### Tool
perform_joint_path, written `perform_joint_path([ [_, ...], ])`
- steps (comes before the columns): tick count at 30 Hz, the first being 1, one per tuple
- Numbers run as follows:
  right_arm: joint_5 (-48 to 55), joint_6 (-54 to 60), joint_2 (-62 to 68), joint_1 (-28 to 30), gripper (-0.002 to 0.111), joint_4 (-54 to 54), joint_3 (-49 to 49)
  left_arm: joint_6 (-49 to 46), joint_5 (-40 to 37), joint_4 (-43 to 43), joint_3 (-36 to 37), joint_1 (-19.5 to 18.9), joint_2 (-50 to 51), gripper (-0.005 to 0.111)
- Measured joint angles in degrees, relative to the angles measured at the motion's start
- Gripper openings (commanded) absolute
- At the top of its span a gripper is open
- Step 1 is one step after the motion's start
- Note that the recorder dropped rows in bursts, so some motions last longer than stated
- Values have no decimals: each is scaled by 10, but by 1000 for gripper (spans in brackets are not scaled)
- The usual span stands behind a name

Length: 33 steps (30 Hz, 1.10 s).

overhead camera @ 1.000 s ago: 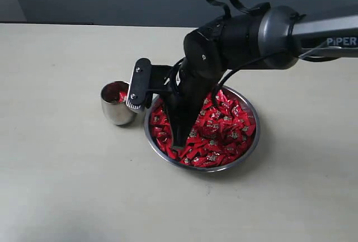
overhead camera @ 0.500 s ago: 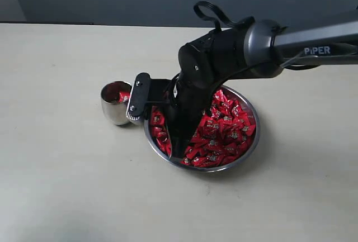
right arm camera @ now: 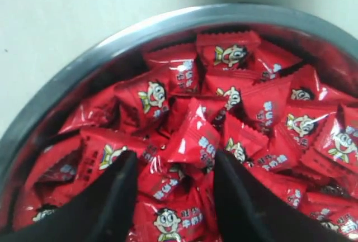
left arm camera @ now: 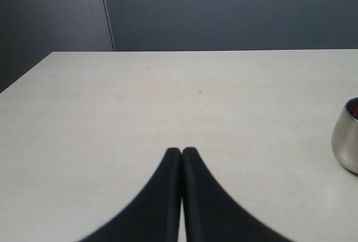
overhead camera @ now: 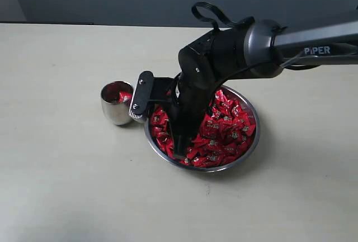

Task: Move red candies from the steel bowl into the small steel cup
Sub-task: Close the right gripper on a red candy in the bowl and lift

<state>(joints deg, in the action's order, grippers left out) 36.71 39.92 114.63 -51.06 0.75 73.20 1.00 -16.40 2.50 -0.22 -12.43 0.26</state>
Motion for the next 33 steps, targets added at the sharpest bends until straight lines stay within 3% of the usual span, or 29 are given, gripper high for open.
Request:
perform_joint_path([
  [4,-19,-1,0,0,38,8,0,0,0,0,0,0,0,0],
  [28,-48,-9,11,1,38,15,0,0,0,0,0,0,0,0],
  [33,-48,-9,11,1,28,18,0,0,0,0,0,0,0,0],
])
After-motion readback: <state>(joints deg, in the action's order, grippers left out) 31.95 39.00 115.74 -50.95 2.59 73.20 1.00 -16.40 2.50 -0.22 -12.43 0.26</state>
